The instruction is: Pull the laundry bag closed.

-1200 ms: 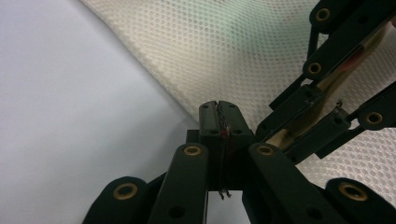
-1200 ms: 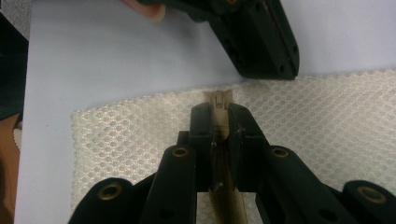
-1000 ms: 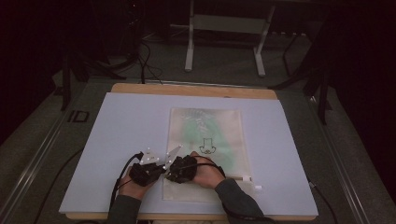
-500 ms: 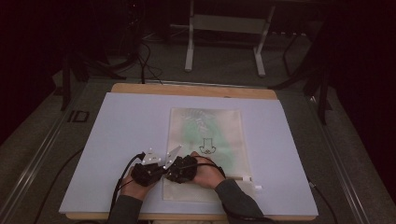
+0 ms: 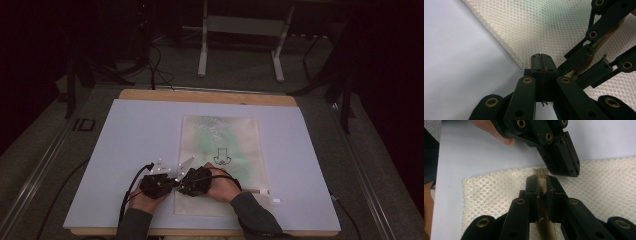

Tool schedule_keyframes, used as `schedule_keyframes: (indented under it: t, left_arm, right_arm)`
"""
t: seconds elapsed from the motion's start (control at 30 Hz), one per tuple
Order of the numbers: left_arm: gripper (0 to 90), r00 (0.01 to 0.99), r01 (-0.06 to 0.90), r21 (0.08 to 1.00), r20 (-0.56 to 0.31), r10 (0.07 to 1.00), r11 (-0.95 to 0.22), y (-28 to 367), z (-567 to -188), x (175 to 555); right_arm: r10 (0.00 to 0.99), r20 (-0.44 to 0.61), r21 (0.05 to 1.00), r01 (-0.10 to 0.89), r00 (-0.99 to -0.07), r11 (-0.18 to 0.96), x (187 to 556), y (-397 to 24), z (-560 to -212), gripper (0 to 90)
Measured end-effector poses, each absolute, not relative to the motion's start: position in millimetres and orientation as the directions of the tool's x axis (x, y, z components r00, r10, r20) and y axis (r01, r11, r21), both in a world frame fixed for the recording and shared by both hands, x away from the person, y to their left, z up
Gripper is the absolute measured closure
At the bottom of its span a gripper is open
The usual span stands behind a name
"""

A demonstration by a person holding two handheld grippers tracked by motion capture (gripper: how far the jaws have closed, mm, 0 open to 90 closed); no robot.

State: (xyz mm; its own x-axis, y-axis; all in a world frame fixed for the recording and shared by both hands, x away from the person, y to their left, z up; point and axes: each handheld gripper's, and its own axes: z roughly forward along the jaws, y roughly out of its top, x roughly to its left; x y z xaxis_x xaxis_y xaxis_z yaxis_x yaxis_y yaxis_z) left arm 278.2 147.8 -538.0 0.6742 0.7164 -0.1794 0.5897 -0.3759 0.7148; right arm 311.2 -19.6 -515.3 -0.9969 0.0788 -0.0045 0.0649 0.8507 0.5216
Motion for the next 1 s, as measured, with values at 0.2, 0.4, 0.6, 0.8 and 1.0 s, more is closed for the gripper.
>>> schedule_keyframes:
  t: [0.2, 0.4, 0.6, 0.8, 1.0]
  left_arm:
    - [89.5, 0.673, 0.588, 0.709, -0.163, 0.721, -0.388, 146, -537, 277]
    - [89.6, 0.670, 0.591, 0.705, -0.160, 0.725, -0.391, 145, -537, 277]
    - [89.6, 0.668, 0.600, 0.703, -0.177, 0.723, -0.383, 146, -537, 279]
    - [89.7, 0.669, 0.597, 0.701, -0.165, 0.725, -0.391, 145, -536, 278]
    - [89.7, 0.667, 0.595, 0.702, -0.161, 0.728, -0.391, 144, -536, 278]
  right_arm:
    - [0.076, -0.003, 0.524, 0.063, -0.997, 0.849, 311, -21, -515, 82.0]
    - [0.076, -0.015, 0.517, 0.057, -0.997, 0.854, 309, -22, -514, 82.1]
    - [0.072, -0.023, 0.520, 0.050, -0.997, 0.853, 309, -24, -514, 82.2]
    - [0.068, -0.018, 0.511, 0.049, -0.998, 0.858, 310, -25, -514, 82.4]
    - [0.071, -0.007, 0.509, 0.058, -0.997, 0.859, 312, -32, -514, 82.3]
